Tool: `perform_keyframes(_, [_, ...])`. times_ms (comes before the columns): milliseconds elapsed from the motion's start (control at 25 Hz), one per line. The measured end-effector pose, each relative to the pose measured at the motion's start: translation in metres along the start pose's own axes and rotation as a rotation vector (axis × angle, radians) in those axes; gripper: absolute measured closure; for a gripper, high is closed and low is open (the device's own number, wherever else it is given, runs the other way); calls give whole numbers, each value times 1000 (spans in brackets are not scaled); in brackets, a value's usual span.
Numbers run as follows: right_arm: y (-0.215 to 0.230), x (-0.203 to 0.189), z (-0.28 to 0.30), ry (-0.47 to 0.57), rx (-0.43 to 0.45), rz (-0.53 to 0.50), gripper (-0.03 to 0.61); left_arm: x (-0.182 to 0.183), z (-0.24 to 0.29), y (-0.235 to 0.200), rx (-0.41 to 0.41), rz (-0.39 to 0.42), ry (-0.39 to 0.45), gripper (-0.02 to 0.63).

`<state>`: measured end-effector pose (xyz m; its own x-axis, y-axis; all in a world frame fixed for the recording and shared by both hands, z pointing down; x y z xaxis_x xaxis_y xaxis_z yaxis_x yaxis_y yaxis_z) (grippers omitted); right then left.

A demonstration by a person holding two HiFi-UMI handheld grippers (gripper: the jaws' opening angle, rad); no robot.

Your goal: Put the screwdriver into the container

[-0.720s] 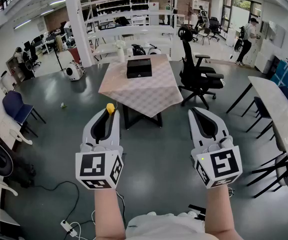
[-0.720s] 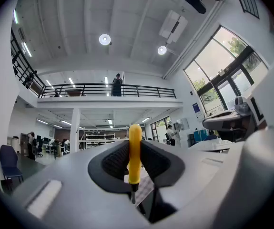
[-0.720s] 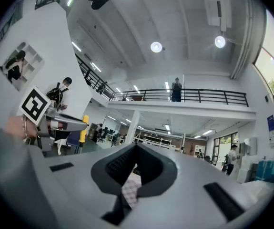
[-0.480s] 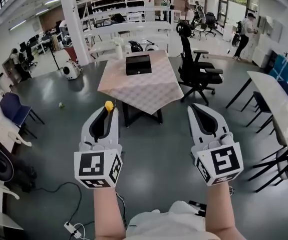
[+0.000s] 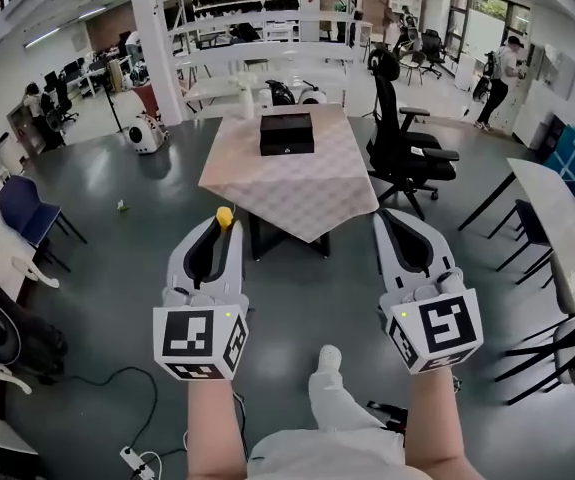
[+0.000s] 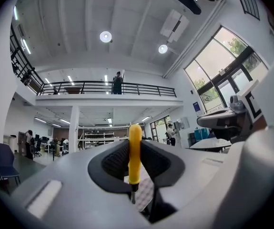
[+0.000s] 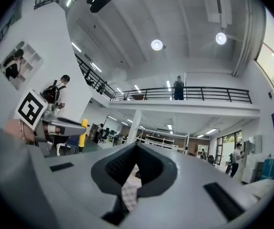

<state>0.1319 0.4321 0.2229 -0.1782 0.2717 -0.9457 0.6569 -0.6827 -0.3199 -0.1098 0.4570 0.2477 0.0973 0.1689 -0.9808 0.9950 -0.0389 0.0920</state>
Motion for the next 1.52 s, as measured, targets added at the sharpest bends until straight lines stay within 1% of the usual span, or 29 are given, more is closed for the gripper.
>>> perform_keyframes(120, [24,-18,30,5,16,11,574,-14,35,1,9,6,-11,538])
perform_keyframes(240, [57,-36,62,13,29,24,574,-24,80,2,25,12,-22,538])
perform_keyframes(520, [161,-62,169,32,66,26,574,-33,228,-3,62,22,-19,538])
perform_keyframes(680, [214,-82,209,42,76,31,574,-42,290,7,75,24,-16,538])
perform_keyframes(1000, [272,-126,286,15,91,47,574,-77,391,1,68,25,-57,538])
perform_keyframes(1320, [329,-168,366,-16,50,50,574,-110,508,-23,42,12,-61,538])
perform_keyframes(1520, [368,-192,429,-35,0,61,574,-131,592,-43,5,14,-73,538])
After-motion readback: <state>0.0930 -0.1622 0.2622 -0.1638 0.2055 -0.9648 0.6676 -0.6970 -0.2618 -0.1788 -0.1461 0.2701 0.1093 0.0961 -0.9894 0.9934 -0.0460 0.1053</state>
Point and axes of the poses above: the fingertips, and each gripper's own axes: z forward along the fingers, y to its right, x out of its top, the point moved 7 cm from there along -z, backward along the fingers, and after that the axes turned 12 degrees about x, right-handed, at the moved point
